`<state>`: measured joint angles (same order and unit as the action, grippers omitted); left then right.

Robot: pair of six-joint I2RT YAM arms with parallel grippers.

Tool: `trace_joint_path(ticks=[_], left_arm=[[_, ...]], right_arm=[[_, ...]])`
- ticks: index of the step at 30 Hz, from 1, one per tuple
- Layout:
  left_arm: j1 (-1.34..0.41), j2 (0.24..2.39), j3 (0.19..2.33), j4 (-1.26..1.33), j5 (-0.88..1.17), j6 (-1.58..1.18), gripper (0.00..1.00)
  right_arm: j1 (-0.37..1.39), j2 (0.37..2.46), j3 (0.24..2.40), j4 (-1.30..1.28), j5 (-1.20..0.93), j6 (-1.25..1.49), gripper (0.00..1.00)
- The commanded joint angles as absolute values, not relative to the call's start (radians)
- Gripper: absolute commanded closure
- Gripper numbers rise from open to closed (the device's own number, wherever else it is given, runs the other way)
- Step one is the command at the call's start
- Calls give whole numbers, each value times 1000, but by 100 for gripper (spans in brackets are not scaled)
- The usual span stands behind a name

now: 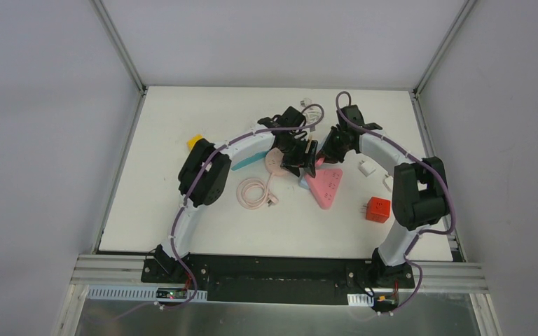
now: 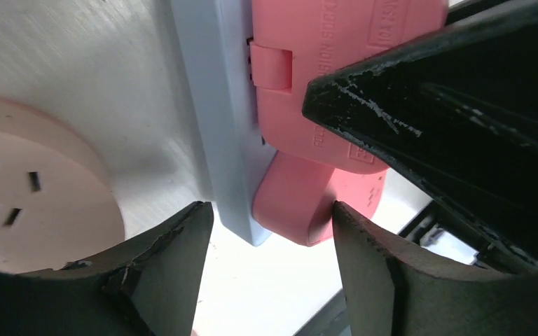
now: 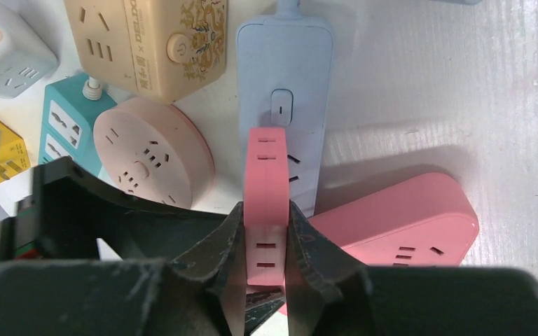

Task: Pull the plug off the socket

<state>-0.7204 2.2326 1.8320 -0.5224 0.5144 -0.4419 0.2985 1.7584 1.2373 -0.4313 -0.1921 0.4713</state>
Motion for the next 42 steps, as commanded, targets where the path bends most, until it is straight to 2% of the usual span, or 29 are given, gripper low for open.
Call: trace_joint_path(ticks=[1, 5, 10, 13, 19, 29, 31, 36, 38, 42], left_arm=[[-730, 2246, 1799, -534, 466, -388, 37], [-740, 2255, 1762, -534, 423, -359, 42], [-741, 2250, 1689, -519, 372, -339, 54], [-741, 2241, 1642, -502, 362, -333, 58], [-751, 2237, 1616, -517, 316, -301, 63], [-751, 2241, 1596, -526, 332, -285, 71], [-752, 2242, 1595, -528, 333, -284, 72], [-752, 2241, 1585, -526, 332, -284, 74], [-751, 2240, 1583, -527, 330, -282, 75], [-752, 2227, 1569, -515, 333, -279, 77]], right_arm=[[291, 1736, 1261, -412, -233, 490, 100], [268, 1715, 1215, -340, -346, 504, 100], [226, 1701, 1151, -228, -470, 547, 100], [229, 1714, 1151, -220, -472, 544, 100], [240, 1725, 1191, -315, -331, 529, 100], [195, 1758, 1232, -249, -652, 587, 100], [200, 1761, 1216, -239, -632, 589, 100], [236, 1746, 1232, -334, -392, 475, 100], [235, 1737, 1234, -339, -357, 447, 100], [188, 1744, 1264, -357, -495, 446, 100]])
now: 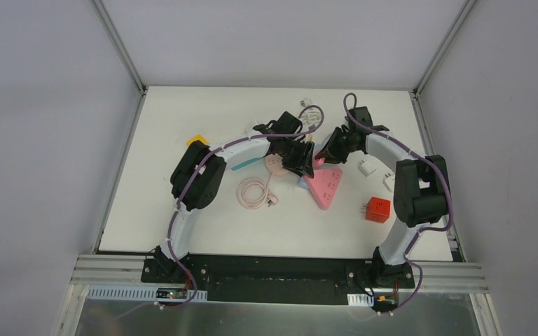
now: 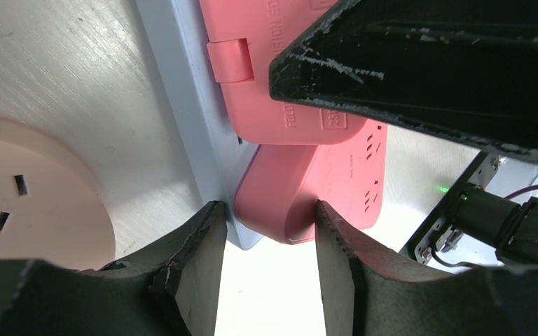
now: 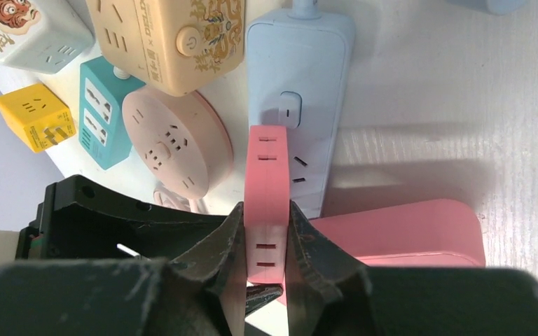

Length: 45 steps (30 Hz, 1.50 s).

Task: Pull the plug off the socket

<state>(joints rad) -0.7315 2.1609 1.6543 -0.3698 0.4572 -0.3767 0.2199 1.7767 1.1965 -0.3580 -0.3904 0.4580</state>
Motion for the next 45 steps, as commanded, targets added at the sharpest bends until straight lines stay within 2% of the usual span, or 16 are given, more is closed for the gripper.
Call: trace_joint_path(ticks=[1, 6, 11, 16, 28, 39, 41, 45], left_arm=[[-753, 2224, 1565, -513, 332, -278, 77], [-754, 2224, 1565, -516, 332, -275, 77], [-754, 2224, 1568, -521, 328, -276, 78], [-755, 2224, 1568, -526, 323, -278, 78], [-755, 2235, 1591, -539, 317, -278, 79], [-755, 2237, 1593, -557, 299, -279, 80], [-755, 2235, 1588, -557, 297, -280, 80], [-754, 2232, 1585, -559, 295, -280, 81]], right_arm=[[173, 1753, 1279, -370, -533, 457, 100], [186, 1788, 1362, -480, -527, 394, 100], [233, 1700, 1290, -410, -352, 331, 100], [232, 1632, 1247, -350, -268, 309, 100], [149, 1706, 1296, -438, -415, 483, 100], [296, 1684, 1257, -449, -129, 227, 100], [289, 1684, 1264, -449, -139, 235, 100], [203, 1700, 1297, -444, -339, 363, 100]])
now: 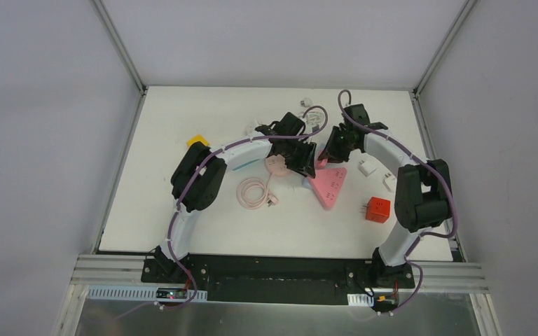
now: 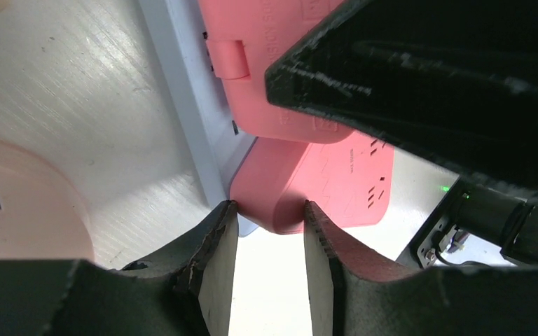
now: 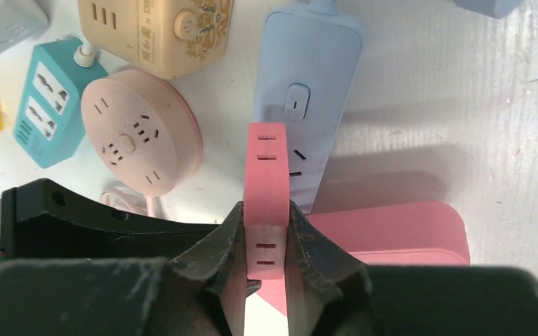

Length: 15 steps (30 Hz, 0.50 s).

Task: Pull the plug off the socket

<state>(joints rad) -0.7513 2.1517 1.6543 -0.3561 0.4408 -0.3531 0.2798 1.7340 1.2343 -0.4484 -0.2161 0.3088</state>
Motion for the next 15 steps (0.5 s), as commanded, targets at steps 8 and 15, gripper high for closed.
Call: trace_joint_path(ticks=[8, 15], left_arm=[[-755, 2230, 1585, -565, 291, -279, 81], [-753, 2231, 1589, -569, 287, -275, 81]], right_arm=[[176, 1784, 1381, -525, -534, 470, 100], [179, 1726, 1351, -522, -335, 421, 100]])
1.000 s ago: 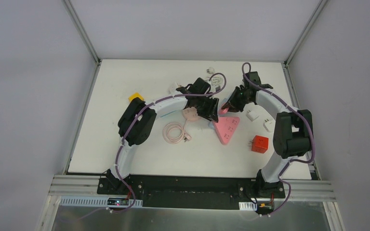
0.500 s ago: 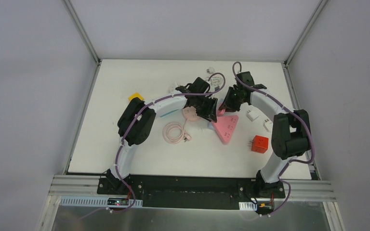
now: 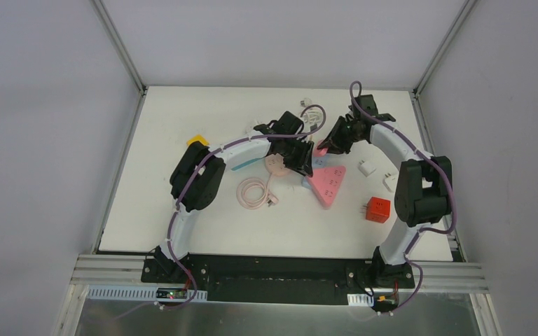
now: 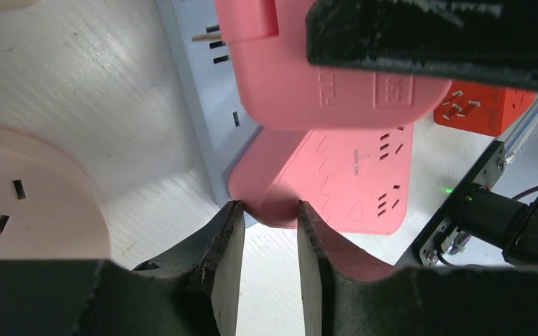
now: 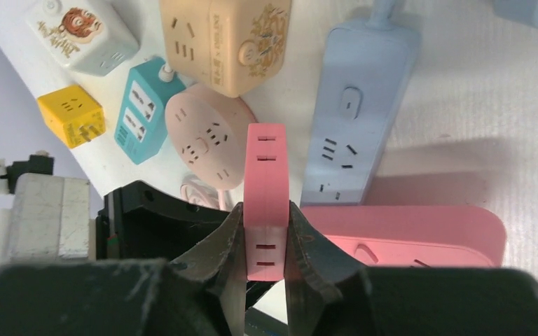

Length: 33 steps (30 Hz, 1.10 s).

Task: Pull the plug off the socket

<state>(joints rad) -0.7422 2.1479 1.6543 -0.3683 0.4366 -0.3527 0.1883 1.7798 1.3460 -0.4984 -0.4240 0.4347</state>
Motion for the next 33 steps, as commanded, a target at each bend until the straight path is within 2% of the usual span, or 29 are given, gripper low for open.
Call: trace_joint_path(ticks=[1, 7, 16, 21, 26, 33], left_arm=[[-753, 2229, 1591, -571, 286, -275, 81], [-752, 2211, 1737, -684, 312, -237, 73], [-751, 2105, 1937, -742, 337, -223, 40], [-750, 1995, 1924, -742, 294, -203, 29], [-743, 1862, 1819, -715, 211, -201, 23], [-740, 1674, 1700, -756, -97, -145, 17]], right_arm=[[173, 1717, 1348, -522, -319, 419, 100], [96, 1630, 1333, -505, -253, 413, 100], [-104, 1545, 1268, -460, -191, 448, 100], [-219, 1573, 1238, -415, -232, 510, 100], [-278, 1677, 1255, -342, -300, 556, 100], [-305, 1852, 1395, -318, -374, 548, 97]])
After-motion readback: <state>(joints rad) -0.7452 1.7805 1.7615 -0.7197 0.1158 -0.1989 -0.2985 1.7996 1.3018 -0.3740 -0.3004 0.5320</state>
